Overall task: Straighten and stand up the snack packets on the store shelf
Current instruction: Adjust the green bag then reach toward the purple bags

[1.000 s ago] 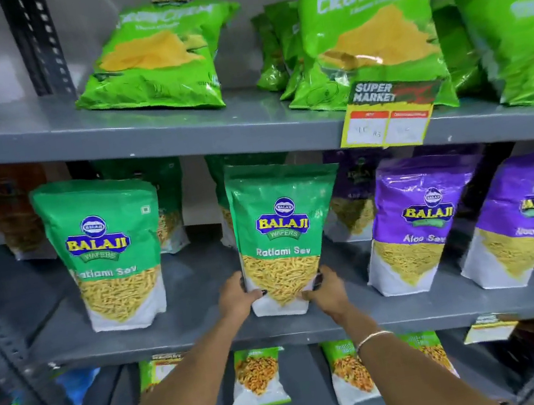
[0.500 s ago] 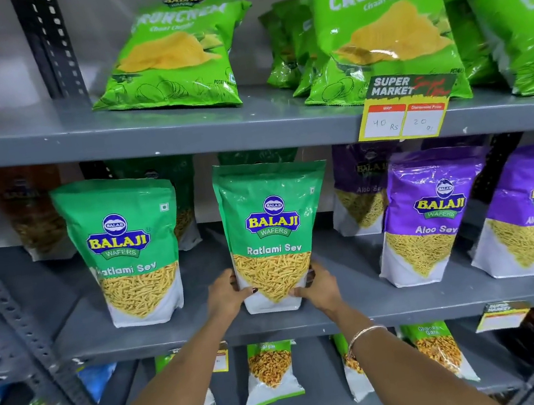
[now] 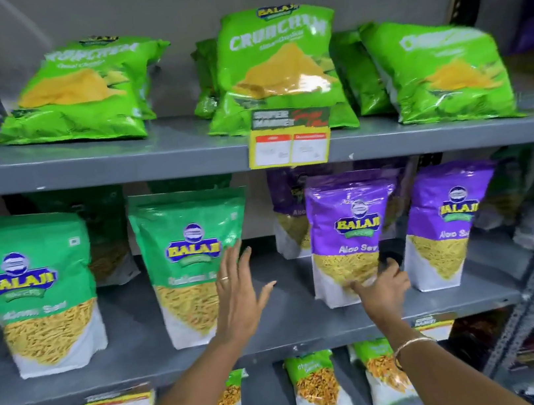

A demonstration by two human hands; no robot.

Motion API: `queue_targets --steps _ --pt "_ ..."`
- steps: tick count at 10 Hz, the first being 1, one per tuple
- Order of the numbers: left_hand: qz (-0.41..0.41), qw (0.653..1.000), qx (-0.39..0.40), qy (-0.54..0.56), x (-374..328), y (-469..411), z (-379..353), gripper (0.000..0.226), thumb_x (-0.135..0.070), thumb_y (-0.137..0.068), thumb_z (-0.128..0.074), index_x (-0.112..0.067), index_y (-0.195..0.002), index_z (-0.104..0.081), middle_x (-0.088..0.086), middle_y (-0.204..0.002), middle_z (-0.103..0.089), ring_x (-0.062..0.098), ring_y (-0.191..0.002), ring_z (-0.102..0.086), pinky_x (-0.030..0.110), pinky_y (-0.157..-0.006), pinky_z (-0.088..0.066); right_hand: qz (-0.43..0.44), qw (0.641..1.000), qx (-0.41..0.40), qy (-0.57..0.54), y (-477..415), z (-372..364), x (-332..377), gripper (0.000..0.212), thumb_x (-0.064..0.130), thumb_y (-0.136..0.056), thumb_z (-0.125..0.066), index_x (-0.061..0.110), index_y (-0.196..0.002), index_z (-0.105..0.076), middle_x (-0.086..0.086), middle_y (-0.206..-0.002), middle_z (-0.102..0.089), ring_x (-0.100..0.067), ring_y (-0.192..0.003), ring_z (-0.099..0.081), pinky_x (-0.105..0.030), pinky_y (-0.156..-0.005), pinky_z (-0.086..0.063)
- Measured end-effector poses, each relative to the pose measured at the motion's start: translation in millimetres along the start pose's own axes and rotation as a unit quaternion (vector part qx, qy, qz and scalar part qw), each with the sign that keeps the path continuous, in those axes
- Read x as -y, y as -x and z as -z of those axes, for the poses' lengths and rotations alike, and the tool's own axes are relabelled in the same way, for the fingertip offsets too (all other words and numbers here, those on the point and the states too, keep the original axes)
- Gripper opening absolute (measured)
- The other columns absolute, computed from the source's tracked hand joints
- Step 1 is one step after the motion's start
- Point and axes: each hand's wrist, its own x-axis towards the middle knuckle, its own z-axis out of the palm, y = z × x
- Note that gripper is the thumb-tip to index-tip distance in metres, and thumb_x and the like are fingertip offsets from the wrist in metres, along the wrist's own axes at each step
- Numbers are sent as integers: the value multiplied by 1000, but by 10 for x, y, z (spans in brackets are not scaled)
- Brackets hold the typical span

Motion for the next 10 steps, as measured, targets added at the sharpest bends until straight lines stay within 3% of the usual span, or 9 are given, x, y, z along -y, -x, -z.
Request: queue_targets --steps 1,2,3,4,5,6,7,9,10 --pt "63 992 75 74 -382 -99 -397 68 -37 -78 -62 -2 -133 -42 17 -146 -40 29 -137 -31 45 -113 -31 -2 994 102 -38 -404 3 -233 107 28 -49 -89 -5 -135 -35 -29 -135 -44 -42 -126 -40 -48 -108 -29" --pt "160 961 170 151 -711 -174 -748 74 -23 -76 -72 1 -136 -37 13 -149 -34 27 -138 -32 36 -113 -27 3 977 191 -97 -882 -297 -698 119 48 -32 -91 1 -130 -43 -22 -132 -52 -39 -124 -48 -52 -106 -38" --pt "294 900 222 231 -897 -227 -1133 73 -15 -64 -81 4 -126 -47 21 -137 -51 29 -125 -49 35 -98 -42 30 951 281 -124 -1134 -344 -823 85 21 -45 -91 3 -118 -51 -16 -117 -62 -31 -112 -57 -41 -94 -46" --pt "324 892 196 246 -890 -211 -1235 76 -28 -48 -81 3 -113 -57 22 -122 -64 31 -111 -60 38 -91 -50 53 941 307 -134 -1032 -120 -599 66 2 -57 -84 -1 -115 -53 -13 -106 -62 -21 -99 -54 -35 -85 -45" --pt "336 902 190 196 -783 -169 -1260 81 -46 -36 -72 -5 -106 -62 16 -114 -70 29 -104 -65 45 -92 -51 69 930 331 -145 -993 -107 -537 62 1 -61 -81 -2 -116 -52 -10 -103 -59 -18 -94 -51 -31 -77 -42" --pt "330 908 194 168 -749 -144 -1164 71 -42 -46 -77 -7 -106 -64 15 -113 -71 29 -103 -66 46 -92 -51 74 926 341 -143 -914 -119 -511 62 0 -62 -81 -1 -116 -52 -6 -102 -57 -17 -96 -51 -24 -72 -39" --pt "324 911 196 161 -639 -123 -1101 81 -50 -38 -71 -8 -107 -63 13 -114 -71 28 -104 -66 46 -92 -52 89 924 340 -149 -809 -150 -479 61 1 -63 -80 -2 -117 -52 -8 -104 -59 -16 -96 -50 -19 -64 -40" --pt "305 915 215 151 -582 -123 -1102 65 -36 -56 -77 -9 -113 -59 13 -121 -67 29 -110 -62 46 -95 -50 70 926 348 -125 -768 -123 -453 66 6 -63 -81 -1 -120 -49 -6 -105 -56 -26 -106 -55 -24 -79 -36" --pt "291 922 208 146 -637 -121 -1059 64 -30 -63 -79 -10 -119 -54 11 -127 -63 27 -116 -59 44 -99 -47 87 924 355 -113 -745 -100 -416 86 21 -53 -86 2 -125 -43 -5 -111 -53 -31 -120 -49 -27 -85 -38"
